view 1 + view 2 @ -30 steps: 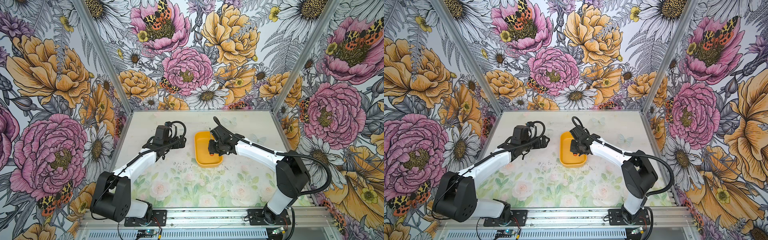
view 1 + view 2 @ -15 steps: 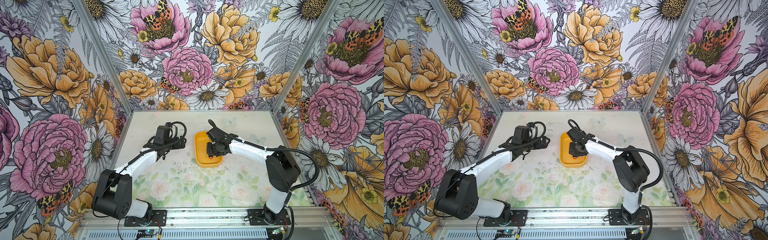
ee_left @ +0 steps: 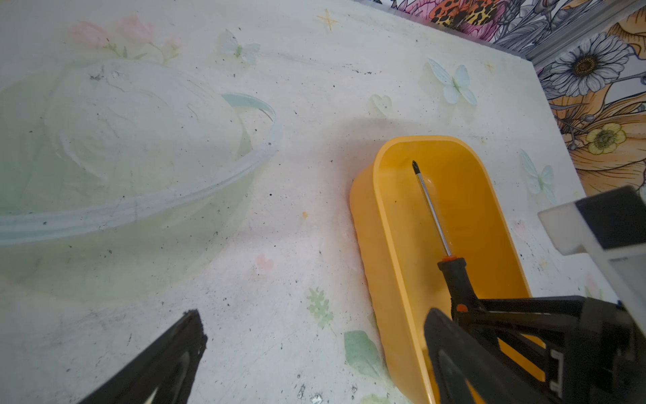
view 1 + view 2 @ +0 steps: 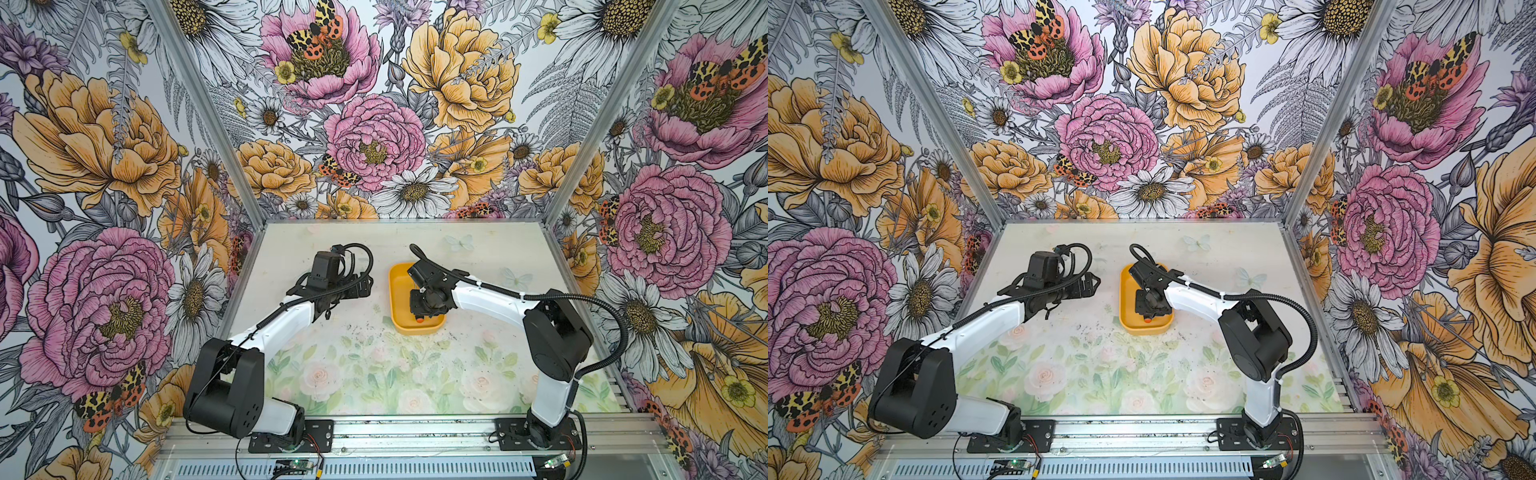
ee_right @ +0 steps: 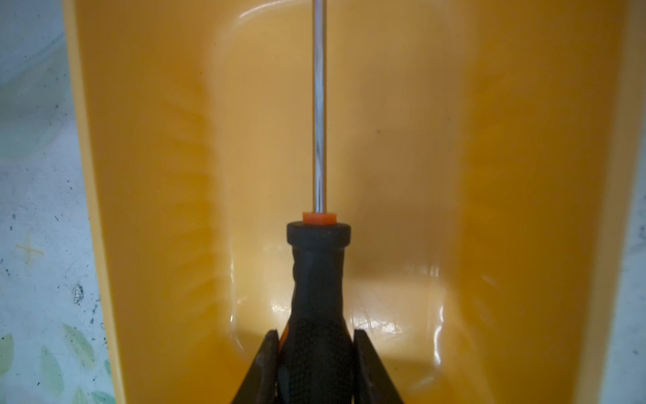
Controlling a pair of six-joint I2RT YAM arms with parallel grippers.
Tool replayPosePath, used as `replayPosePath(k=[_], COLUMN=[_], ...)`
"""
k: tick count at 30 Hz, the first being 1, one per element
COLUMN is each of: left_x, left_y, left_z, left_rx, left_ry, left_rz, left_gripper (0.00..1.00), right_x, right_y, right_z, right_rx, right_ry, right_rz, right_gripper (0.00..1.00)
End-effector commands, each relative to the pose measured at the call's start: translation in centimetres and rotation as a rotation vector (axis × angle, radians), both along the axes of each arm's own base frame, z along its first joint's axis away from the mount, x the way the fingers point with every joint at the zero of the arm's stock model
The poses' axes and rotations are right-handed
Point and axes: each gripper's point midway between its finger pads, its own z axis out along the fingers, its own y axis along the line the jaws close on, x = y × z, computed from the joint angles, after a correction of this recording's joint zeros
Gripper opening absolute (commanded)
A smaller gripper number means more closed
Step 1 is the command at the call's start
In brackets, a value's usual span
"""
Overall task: Put the screwdriver in the bin
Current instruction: 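Lower the screwdriver into the yellow tray with the right gripper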
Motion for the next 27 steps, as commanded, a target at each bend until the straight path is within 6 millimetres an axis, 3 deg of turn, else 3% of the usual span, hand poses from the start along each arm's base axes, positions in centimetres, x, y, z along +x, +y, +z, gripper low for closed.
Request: replayPosePath(k=[1,8,16,21,27], left_x=[0.2,0.1,0.0,-0.1,-0.2], left_y=[0.0,0.1,0.1,0.1,0.3], left_z=[-0.1,-0.1,-0.2,-0.2,0.2], left_rx=[-0.015,-0.011,-0.009,-0.008,-0.008], left_ry=[0.008,0.008,0.010,0.008,-0.004], left_rz=[-0.009,-0.008,-0.007,-0.006,-0.004], left_gripper=[0.99,0.99,0.99,0.99,0.99], right_x=[0.7,1.0,1.0,1.1,1.2], right_y=[0.6,0.5,0.4,0.5,0.6], right_z=[0.2,-0.8,-2.0,-1.9,-1.0], right_rx=[-0.009,-0.035,-0.055,-0.055,-0.043], right_ry=[-0.023,-0.016,0.002,-0.002,-0.015], right_rz=[0.015,0.013,0.016,0.024,0.034], right_gripper=[0.00,0.00,0.13,0.39,0.59])
